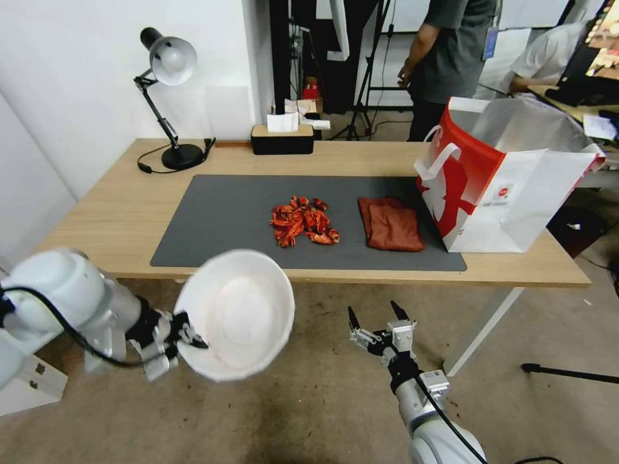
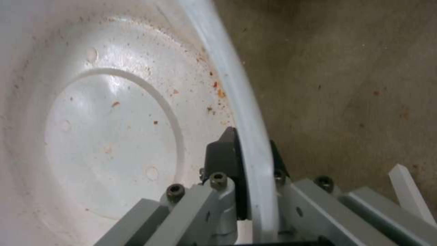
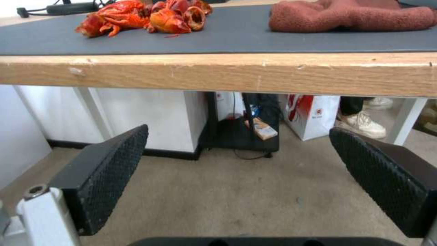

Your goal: Sweep shrimp from table into container with towel, then put container into takeout bag.

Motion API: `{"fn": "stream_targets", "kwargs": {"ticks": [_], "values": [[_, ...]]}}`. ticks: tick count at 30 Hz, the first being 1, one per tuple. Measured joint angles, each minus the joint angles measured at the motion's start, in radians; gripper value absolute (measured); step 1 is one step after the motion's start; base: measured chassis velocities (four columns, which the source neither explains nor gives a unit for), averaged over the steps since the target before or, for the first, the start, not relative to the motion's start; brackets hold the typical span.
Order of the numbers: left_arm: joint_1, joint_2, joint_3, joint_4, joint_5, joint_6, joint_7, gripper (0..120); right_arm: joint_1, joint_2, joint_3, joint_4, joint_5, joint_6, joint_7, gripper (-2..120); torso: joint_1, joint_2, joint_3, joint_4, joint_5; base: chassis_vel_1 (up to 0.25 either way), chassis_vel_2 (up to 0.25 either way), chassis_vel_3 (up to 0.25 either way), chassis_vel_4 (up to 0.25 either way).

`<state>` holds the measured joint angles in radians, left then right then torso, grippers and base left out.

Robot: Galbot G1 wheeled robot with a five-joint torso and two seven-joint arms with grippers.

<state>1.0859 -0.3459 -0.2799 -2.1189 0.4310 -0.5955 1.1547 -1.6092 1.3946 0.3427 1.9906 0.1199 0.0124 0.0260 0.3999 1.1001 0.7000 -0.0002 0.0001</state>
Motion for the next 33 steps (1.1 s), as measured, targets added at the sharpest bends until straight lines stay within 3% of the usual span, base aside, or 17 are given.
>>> {"fn": "stream_targets", "kwargs": {"ticks": [3,4,5,7,9,10,11,13,15,17,20,22,27,33], "values": [[0.021,-0.040,0.030,0.006,0.064,-0.019,0.011,0,0.002,0.004,0.000,0.000,0.000,0.000,-0.001,100,0.000,0.000,0.000,0.0002,0.0000,0.000,0.000,0.000,0.000],[0.031,-0.080,0.047,0.029,0.102,-0.038,0.027,0,0.003,0.005,0.000,0.000,0.000,0.000,-0.001,100,0.000,0.000,0.000,0.0002,0.0002,0.000,0.000,0.000,0.000],[0.031,-0.080,0.047,0.029,0.102,-0.038,0.027,0,0.003,0.005,0.000,0.000,0.000,0.000,-0.001,100,0.000,0.000,0.000,0.0002,0.0002,0.000,0.000,0.000,0.000],[0.046,-0.148,0.075,0.083,0.145,-0.058,0.045,0,0.004,0.005,0.000,0.000,0.000,0.000,-0.001,100,0.000,0.000,0.000,0.0003,-0.0001,0.000,0.000,0.000,0.000],[0.046,-0.156,0.079,0.093,0.148,-0.058,0.046,0,0.004,0.005,0.000,0.000,0.000,-0.001,-0.001,100,0.000,0.000,0.000,0.0003,0.0000,0.000,0.000,0.000,0.000],[0.037,-0.192,0.102,0.146,0.156,-0.063,0.053,0,0.005,0.004,0.001,0.001,0.000,-0.002,-0.002,100,0.000,0.000,0.000,0.0004,0.0000,0.000,0.000,0.000,0.000],[0.037,-0.192,0.102,0.146,0.156,-0.063,0.053,0,0.005,0.004,0.001,0.001,0.000,-0.002,-0.002,100,0.000,0.000,0.000,0.0004,0.0000,0.000,0.000,0.000,0.000],[0.001,-0.240,0.128,0.222,0.189,-0.078,0.069,0,0.004,0.003,0.004,0.008,0.000,-0.004,-0.002,100,0.000,0.000,0.000,0.0001,0.0000,0.000,0.000,0.000,0.000],[-0.008,-0.249,0.132,0.239,0.199,-0.083,0.071,0,0.004,0.002,0.005,0.009,0.000,-0.005,-0.002,100,0.000,0.000,0.000,0.0001,0.0001,0.000,0.000,0.000,0.000],[-0.061,-0.287,0.162,0.331,0.211,-0.089,0.076,0,0.003,0.001,0.008,0.011,0.000,-0.006,-0.002,100,0.000,0.000,0.000,0.0002,-0.0001,0.000,0.000,0.000,0.000],[-0.088,-0.300,0.174,0.370,0.212,-0.089,0.076,0,0.002,0.002,0.008,0.012,0.000,-0.006,-0.002,100,0.000,0.000,0.000,0.0001,0.0000,0.000,0.000,0.000,0.000],[-0.147,-0.335,0.205,0.460,0.212,-0.090,0.077,0,0.001,0.004,0.009,0.014,0.000,-0.009,-0.002,100,0.000,0.000,0.000,0.0001,-0.0002,0.000,0.000,0.000,0.000],[-0.191,-0.360,0.220,0.481,0.213,-0.085,0.078,0,0.004,0.005,0.009,0.017,0.000,-0.010,-0.001,100,0.000,0.000,0.000,0.0002,-0.0002,0.000,0.000,0.000,0.000],[-0.244,-0.372,0.248,0.436,0.222,-0.059,0.074,0,0.015,0.005,0.009,0.018,0.000,-0.014,-0.002,100,0.000,0.000,0.000,0.0002,0.0000,0.000,0.000,0.000,0.000]]}}
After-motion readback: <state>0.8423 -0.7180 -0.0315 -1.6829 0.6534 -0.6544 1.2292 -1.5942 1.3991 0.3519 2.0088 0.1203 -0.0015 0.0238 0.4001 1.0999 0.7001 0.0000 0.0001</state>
